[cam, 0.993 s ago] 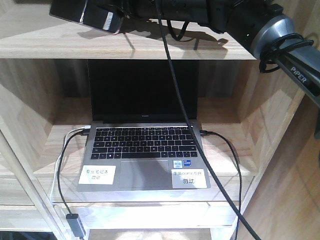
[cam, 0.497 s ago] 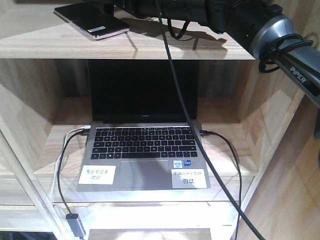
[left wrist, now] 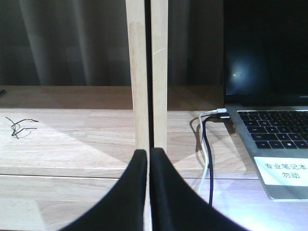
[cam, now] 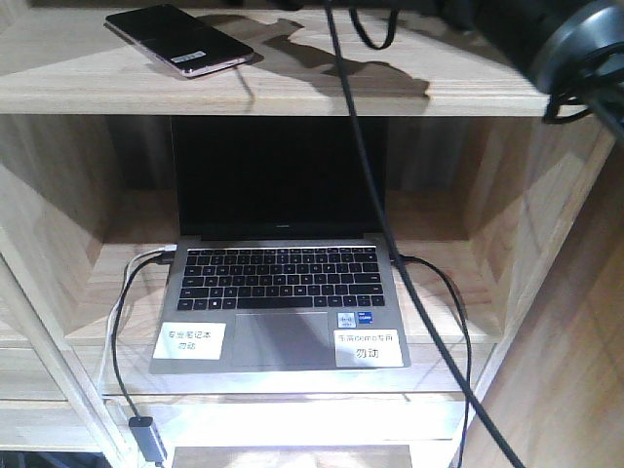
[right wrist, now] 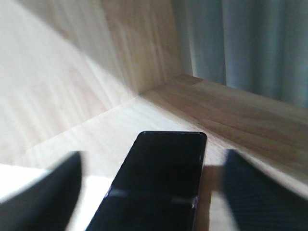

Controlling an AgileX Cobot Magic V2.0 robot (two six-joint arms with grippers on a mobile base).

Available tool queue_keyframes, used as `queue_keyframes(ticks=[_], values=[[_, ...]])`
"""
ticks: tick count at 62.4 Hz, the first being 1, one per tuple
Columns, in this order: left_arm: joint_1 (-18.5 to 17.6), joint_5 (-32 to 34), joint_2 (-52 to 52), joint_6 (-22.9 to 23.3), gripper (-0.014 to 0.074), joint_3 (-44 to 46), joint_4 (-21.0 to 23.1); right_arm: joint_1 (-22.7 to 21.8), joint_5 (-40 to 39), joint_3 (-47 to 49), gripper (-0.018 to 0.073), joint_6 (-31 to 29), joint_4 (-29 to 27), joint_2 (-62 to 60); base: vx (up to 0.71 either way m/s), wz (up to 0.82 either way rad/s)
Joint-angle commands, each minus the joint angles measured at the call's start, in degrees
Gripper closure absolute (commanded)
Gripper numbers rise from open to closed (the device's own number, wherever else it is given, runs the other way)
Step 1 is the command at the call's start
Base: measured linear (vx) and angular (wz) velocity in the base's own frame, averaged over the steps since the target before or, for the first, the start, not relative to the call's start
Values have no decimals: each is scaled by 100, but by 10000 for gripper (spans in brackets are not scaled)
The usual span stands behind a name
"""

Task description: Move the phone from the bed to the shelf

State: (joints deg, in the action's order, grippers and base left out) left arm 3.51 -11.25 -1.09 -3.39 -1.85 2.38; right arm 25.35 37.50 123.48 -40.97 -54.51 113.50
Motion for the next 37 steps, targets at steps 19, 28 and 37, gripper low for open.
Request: queue_keyframes(ticks=[19,28,37], values=[[2,399,-48,0,595,-41,53,-8,-184,178,571,1217,1054,-844,0,0],[2,399,-48,0,595,-41,53,-8,-72,163,564,1319,1383,-977,0,0],[2,399,-48,0,595,-41,53,-8,139,163,564,1307,1540,-1041,0,0]])
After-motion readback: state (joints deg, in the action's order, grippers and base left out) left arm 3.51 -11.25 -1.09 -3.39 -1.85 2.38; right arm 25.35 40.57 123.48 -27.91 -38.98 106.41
